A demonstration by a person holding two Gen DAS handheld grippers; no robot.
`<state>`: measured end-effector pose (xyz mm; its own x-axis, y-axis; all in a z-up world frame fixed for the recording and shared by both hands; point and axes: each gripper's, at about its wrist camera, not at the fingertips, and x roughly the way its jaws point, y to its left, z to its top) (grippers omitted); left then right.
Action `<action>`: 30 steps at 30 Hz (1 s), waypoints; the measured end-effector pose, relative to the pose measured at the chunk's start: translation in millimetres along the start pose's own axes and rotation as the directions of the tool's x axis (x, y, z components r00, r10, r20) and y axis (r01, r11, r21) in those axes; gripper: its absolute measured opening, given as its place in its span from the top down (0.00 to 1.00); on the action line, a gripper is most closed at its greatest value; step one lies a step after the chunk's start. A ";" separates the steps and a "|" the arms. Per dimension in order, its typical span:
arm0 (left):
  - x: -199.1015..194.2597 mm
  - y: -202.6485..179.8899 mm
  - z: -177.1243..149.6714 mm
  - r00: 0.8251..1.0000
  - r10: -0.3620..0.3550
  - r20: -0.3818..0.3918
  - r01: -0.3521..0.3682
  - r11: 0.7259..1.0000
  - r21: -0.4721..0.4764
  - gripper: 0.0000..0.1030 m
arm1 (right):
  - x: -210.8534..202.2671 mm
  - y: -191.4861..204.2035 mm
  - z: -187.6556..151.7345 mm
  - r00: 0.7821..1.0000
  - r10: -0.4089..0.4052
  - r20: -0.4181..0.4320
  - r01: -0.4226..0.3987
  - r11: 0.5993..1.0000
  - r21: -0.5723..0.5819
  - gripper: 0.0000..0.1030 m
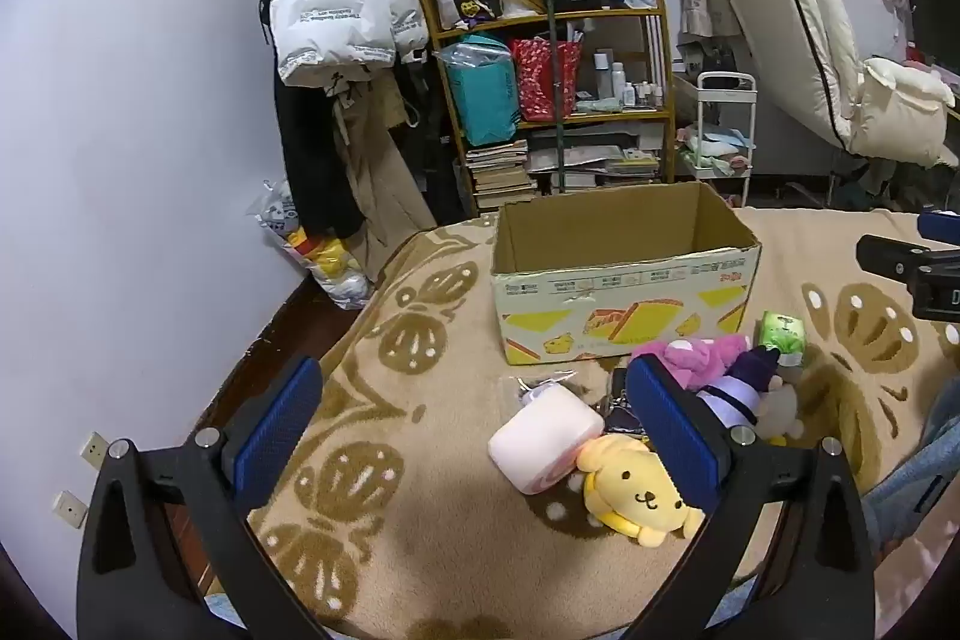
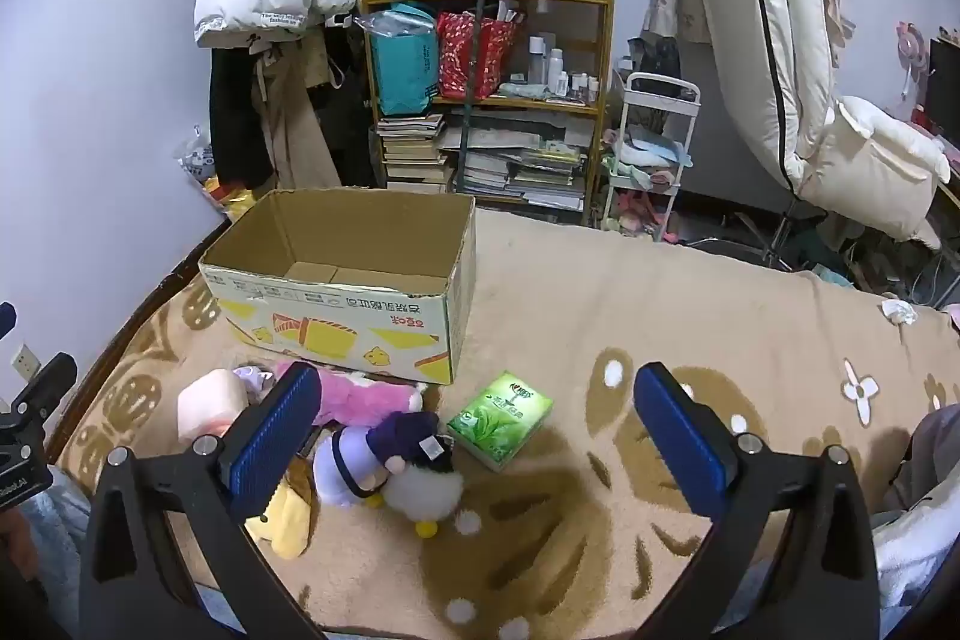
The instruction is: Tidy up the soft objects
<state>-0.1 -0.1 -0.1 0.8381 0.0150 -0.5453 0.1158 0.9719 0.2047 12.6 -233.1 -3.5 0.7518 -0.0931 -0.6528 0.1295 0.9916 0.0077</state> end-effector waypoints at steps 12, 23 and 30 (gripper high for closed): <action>5.1 2.4 1.2 1.000 0.006 -0.002 -0.006 1.000 -0.012 0.03 | -0.8 2.7 0.1 1.000 -0.006 0.005 0.006 1.000 -0.005 0.00; 1.9 1.1 0.4 1.000 0.010 0.000 -0.010 1.000 -0.013 0.03 | -0.6 0.0 0.3 1.000 -0.007 0.005 0.007 1.000 -0.007 0.00; 2.4 1.4 -0.3 1.000 0.009 0.001 -0.009 1.000 -0.012 0.03 | -0.6 0.3 0.4 1.000 -0.010 0.005 0.010 1.000 -0.009 0.00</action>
<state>2.0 1.4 -1.4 0.8396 0.0240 -0.5426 0.1017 0.9744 0.2004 12.5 -232.8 -2.8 0.7536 -0.1030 -0.6493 0.1310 0.9914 -0.0053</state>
